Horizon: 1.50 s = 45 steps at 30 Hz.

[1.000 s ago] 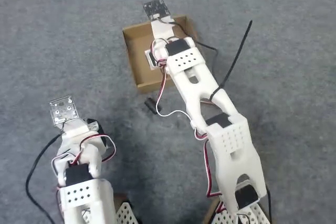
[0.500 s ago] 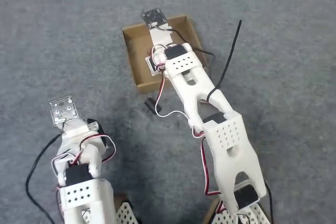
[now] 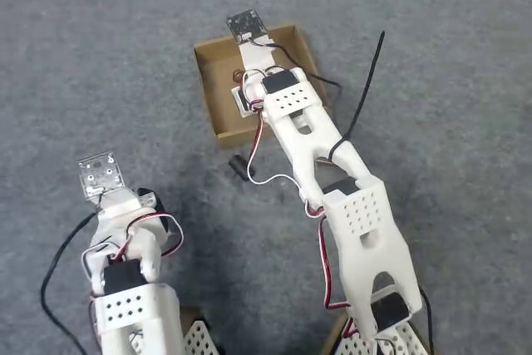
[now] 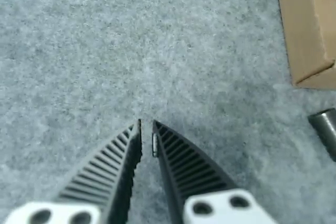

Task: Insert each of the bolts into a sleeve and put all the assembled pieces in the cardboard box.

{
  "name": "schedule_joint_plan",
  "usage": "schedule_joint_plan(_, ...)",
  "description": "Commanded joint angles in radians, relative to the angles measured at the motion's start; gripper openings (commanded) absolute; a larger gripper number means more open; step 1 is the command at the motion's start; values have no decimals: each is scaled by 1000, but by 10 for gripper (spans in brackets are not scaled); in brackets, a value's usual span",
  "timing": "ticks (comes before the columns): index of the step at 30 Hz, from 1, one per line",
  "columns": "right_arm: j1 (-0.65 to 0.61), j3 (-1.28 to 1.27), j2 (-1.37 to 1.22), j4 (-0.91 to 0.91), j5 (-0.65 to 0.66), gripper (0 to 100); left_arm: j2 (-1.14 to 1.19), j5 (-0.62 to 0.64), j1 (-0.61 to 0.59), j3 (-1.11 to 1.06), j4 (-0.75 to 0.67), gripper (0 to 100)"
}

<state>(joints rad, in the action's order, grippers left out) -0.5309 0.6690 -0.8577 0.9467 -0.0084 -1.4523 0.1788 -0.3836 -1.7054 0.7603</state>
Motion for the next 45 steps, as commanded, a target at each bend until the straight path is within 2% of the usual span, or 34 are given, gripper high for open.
schedule_joint_plan(1, 18, 72, 48, -15, 15, 35, -15, -14, -3, 15, 0, 40)
schedule_joint_plan(5, 18, 72, 48, 12, 17, 121, -15, -14, -3, 15, 0, 40)
schedule_joint_plan(13, 19, 72, 94, 50, 15, 123, -15, -14, -3, 15, 0, 40)
schedule_joint_plan(36, -7, 68, 513, 780, 15, 123, -15, -57, -5, 15, -2, 39)
schedule_joint_plan(42, 4, 55, 575, 840, 15, 122, -15, -57, -5, 15, -2, 39)
schedule_joint_plan(45, 16, -28, 625, 840, 15, 122, -15, -57, -5, 15, -2, 39)
